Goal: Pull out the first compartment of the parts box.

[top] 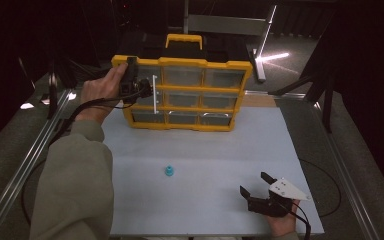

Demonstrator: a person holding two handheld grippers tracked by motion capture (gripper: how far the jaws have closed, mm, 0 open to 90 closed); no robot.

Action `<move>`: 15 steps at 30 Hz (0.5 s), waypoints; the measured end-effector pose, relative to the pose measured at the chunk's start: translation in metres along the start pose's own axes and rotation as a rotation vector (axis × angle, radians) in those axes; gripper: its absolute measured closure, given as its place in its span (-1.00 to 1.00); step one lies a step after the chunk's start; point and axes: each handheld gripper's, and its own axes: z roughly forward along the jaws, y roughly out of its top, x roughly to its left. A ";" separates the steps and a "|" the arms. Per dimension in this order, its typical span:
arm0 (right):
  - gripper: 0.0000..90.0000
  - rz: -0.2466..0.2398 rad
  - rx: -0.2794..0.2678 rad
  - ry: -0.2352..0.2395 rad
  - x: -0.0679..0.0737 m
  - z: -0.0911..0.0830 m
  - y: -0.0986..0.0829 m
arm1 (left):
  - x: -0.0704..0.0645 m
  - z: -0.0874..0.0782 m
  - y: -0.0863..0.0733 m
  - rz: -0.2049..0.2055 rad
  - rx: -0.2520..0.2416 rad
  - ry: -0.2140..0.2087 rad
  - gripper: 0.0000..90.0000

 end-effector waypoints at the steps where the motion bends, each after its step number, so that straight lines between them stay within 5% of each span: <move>1: -0.79 0.000 -0.001 0.000 0.000 0.000 0.000 | 0.000 0.000 0.000 -0.001 -0.001 0.001 0.37; 15: -0.79 0.007 -0.004 -0.006 -0.002 -0.001 0.000 | -0.004 -0.004 -0.002 -0.018 -0.008 0.034 0.39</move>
